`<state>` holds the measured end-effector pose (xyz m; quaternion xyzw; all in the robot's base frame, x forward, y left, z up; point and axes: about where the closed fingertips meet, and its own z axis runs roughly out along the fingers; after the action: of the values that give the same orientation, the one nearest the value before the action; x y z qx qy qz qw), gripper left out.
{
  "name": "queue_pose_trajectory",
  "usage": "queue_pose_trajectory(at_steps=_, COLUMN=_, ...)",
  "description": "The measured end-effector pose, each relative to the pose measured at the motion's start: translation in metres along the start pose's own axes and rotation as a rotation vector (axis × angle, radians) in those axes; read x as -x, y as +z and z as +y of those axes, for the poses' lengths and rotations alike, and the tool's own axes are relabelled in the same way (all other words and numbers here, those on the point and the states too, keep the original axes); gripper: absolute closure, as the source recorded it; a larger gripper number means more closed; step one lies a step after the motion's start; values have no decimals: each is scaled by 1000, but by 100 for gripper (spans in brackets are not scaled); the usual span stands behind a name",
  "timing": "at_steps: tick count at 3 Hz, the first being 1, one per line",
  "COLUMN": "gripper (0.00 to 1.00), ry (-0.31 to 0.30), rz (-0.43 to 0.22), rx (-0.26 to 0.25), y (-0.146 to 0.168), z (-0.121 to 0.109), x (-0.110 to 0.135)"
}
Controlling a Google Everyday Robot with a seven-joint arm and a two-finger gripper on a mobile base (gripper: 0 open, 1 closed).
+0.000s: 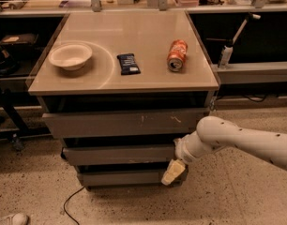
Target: Open middle drawer
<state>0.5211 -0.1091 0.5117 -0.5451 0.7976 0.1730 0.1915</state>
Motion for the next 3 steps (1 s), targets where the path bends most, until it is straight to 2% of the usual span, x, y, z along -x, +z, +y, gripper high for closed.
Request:
queue_pose_trajectory(at_steps=2, gripper=0, ry=34, rz=-31, rx=-4, y=33, z=-23, x=-15)
queue_pose_trajectory(at_steps=3, gripper=0, ry=28, rz=-40, rx=-7, y=42, z=-36, x=-16)
